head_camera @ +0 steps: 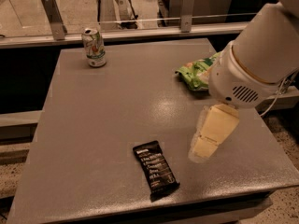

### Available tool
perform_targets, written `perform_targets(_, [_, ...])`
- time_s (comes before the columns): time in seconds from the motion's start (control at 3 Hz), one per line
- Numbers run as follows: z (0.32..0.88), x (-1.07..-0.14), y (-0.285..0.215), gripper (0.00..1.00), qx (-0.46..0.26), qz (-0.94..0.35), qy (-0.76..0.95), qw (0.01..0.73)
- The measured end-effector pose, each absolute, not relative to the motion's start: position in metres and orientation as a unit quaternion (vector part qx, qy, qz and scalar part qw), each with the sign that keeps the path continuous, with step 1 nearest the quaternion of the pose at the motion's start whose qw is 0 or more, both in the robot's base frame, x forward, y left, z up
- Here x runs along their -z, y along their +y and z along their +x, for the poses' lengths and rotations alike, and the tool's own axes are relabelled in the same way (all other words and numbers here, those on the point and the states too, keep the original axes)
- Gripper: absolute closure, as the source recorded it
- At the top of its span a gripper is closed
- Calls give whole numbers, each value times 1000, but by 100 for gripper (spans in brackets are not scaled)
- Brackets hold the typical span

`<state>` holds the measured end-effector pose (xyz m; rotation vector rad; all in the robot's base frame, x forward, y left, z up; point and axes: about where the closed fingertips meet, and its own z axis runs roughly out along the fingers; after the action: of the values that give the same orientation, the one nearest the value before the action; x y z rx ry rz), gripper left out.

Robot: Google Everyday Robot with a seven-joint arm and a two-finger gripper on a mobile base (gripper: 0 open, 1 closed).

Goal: Move rxbar chocolate near 7up can

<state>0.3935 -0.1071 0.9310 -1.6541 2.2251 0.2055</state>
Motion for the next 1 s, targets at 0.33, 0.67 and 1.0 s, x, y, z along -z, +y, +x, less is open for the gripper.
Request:
perform_targets(0.33, [385, -929, -93, 0, -81, -576, 795, 172])
perform_targets(0.67, [368, -924, -64, 0, -99, -559, 805, 171])
perform_targets(1.0, [353, -910, -31, 0, -124, -539, 815, 171])
